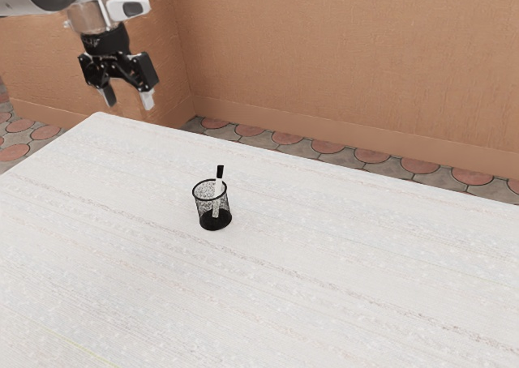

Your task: Take the marker out of the pen holder and place it to the left of the pen holder.

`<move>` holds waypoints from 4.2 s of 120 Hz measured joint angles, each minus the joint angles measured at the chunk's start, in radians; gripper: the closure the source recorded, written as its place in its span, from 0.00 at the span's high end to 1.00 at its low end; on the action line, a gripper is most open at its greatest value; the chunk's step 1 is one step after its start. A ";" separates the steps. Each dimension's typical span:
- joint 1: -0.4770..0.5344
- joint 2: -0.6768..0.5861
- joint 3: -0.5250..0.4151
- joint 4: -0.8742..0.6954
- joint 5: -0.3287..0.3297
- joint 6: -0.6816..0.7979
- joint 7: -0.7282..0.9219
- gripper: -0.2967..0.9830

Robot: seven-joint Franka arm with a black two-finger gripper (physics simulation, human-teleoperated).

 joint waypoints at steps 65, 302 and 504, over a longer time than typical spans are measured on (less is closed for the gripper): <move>-0.072 0.245 -0.063 -0.207 0.028 0.390 -0.011 0.77; 0.045 0.331 -0.107 -0.293 0.018 1.049 0.218 0.23; 0.212 0.530 -0.063 0.153 -0.046 0.493 0.194 0.55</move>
